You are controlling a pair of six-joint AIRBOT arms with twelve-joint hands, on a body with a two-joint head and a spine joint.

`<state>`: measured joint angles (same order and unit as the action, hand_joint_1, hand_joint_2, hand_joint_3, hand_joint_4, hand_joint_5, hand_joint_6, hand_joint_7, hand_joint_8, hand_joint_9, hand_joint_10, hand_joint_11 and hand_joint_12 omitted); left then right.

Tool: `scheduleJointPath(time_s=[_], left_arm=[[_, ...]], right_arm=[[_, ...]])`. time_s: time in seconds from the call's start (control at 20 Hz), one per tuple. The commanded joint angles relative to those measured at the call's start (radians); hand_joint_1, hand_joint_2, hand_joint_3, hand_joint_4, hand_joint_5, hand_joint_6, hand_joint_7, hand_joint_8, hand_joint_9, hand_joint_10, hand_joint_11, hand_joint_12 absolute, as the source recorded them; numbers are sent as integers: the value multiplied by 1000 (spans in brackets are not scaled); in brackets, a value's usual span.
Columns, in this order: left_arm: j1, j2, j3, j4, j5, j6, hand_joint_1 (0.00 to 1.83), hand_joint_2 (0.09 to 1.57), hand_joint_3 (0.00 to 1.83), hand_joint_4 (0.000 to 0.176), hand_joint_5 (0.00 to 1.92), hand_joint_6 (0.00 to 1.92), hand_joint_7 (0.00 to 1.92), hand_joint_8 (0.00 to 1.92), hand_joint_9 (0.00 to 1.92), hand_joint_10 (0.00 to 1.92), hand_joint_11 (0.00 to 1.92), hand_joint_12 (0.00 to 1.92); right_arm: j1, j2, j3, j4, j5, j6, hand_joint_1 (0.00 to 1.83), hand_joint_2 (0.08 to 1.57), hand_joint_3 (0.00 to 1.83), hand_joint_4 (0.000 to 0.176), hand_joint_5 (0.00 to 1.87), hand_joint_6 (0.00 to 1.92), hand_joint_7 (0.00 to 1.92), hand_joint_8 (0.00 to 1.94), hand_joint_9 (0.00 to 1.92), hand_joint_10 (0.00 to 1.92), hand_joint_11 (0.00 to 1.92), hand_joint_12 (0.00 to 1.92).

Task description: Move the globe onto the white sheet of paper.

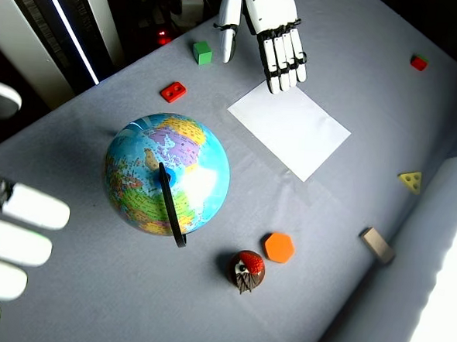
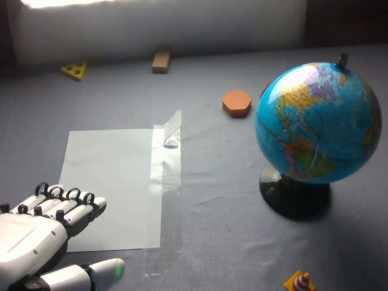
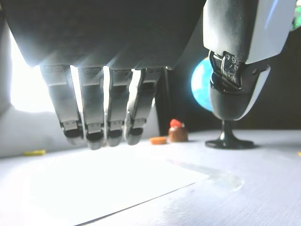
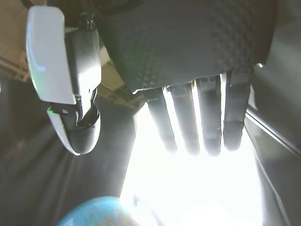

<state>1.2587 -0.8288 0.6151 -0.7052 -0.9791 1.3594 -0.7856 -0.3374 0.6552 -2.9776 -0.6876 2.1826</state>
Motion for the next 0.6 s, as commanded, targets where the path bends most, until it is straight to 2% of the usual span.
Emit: scheduleJointPath(time_s=[0.0,0.1,0.25,0.4,0.5,0.55], left_arm=[[-4,0,3,43,-86,-4,0,1182,0,0,108,5,88,3,81,3,0,35],[-12,-2,10,42,-87,-5,0,1181,0,0,109,5,88,2,84,4,0,36],[-47,4,15,15,-68,5,0,1179,0,0,109,5,89,2,85,4,0,37],[-65,7,7,-5,-45,21,0,1181,0,0,116,7,89,2,84,3,0,38],[-80,8,1,-9,-10,59,0,1178,0,0,117,6,89,2,84,3,0,38],[-86,5,2,-13,1,68,0,1178,0,0,117,6,89,2,84,3,0,38]], right_arm=[[26,-10,6,-34,-4,-22,46,1161,3,0,195,3,192,1,145,1,0,175],[62,-53,33,-34,150,-18,41,1156,1,0,197,3,190,0,146,1,0,177],[100,-104,70,-34,272,-33,37,1157,1,0,210,9,194,2,144,0,0,174],[175,-195,168,-34,520,-38,34,1157,1,0,209,7,195,2,144,0,0,171],[230,-246,210,-34,656,-95,33,1157,1,0,209,7,194,1,146,1,0,171],[264,-270,224,-34,708,-187,34,1157,1,0,209,7,195,1,155,5,0,172]])
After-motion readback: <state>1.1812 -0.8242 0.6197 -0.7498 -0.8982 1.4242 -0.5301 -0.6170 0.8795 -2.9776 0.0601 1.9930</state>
